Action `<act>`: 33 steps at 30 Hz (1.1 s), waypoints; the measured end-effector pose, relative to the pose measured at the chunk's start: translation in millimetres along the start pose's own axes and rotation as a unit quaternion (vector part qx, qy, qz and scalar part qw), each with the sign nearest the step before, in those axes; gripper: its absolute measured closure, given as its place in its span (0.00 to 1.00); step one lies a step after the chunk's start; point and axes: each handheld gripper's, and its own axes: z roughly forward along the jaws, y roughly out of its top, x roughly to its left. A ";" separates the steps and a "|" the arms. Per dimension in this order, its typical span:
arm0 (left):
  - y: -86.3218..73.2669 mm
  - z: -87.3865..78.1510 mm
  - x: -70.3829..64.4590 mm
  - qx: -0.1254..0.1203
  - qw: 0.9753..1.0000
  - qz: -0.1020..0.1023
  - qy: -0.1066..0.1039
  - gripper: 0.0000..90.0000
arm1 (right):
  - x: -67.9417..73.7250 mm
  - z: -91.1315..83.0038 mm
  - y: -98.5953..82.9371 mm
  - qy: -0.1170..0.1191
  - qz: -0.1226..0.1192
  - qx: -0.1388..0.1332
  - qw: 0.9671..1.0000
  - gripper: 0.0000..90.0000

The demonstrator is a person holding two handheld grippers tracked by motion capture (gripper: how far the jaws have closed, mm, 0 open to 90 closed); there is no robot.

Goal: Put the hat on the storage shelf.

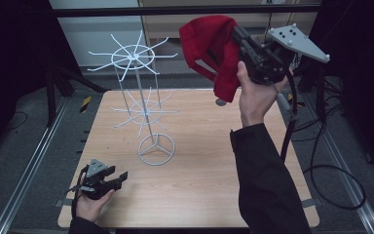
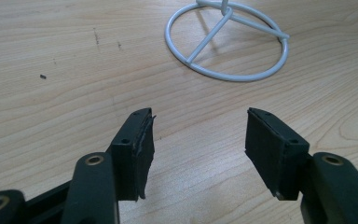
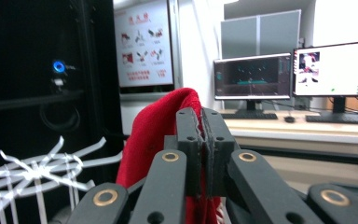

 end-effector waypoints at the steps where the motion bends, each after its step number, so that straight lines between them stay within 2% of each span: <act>1: 0.0 0.0 -0.1 0.000 1.000 0.000 -0.001 0.46 | 1.0 1.8 3.1 0.001 0.001 -0.003 1.000 0.97; 5: 0.1 -0.4 -0.4 0.002 1.000 0.002 -0.001 0.46 | 6.5 7.7 13.3 0.003 0.001 -0.012 1.000 0.97; 9: 0.3 -0.7 0.1 0.001 1.000 0.004 -0.002 0.46 | 11.2 12.1 19.6 0.012 0.011 -0.017 1.000 0.97; 15: 0.3 -0.6 -0.1 0.002 1.000 0.004 -0.002 0.46 | 19.3 19.0 21.5 0.027 0.020 -0.016 0.999 0.97; 18: 0.3 -0.6 -0.3 0.001 1.000 0.005 -0.003 0.46 | 21.1 22.5 19.5 0.030 0.023 -0.011 0.999 0.97; 23: 0.3 -0.6 -0.2 0.001 1.000 0.006 -0.003 0.46 | 20.9 33.5 9.0 0.035 0.046 0.001 0.998 0.97; 29: 0.2 -0.4 -0.5 0.001 1.000 0.005 -0.004 0.46 | 20.5 40.5 -6.0 0.021 0.041 0.026 0.999 0.97; 33: 0.1 -0.1 -0.9 0.002 1.000 0.004 -0.005 0.46 | 20.7 42.5 -17.7 0.018 0.028 0.044 0.999 0.97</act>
